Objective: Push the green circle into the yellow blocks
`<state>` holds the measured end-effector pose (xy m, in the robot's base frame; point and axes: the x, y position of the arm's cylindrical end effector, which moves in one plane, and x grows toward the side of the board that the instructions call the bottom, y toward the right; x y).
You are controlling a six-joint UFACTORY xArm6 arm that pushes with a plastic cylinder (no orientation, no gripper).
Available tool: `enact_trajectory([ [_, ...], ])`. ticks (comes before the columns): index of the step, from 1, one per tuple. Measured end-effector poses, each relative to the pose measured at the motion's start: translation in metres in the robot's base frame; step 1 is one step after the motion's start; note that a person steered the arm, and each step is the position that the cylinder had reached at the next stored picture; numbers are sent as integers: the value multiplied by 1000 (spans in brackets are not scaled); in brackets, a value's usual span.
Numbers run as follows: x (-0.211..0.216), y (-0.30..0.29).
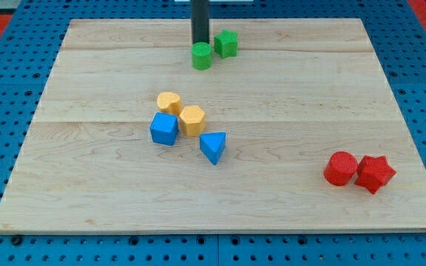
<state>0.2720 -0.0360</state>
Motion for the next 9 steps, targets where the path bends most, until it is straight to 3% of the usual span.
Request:
enact_trajectory([
  [1,9,22],
  [2,40,4],
  [3,31,-37],
  [4,63,-14],
  [5,61,42],
  [6,50,47],
  [7,66,95],
  [9,83,18],
])
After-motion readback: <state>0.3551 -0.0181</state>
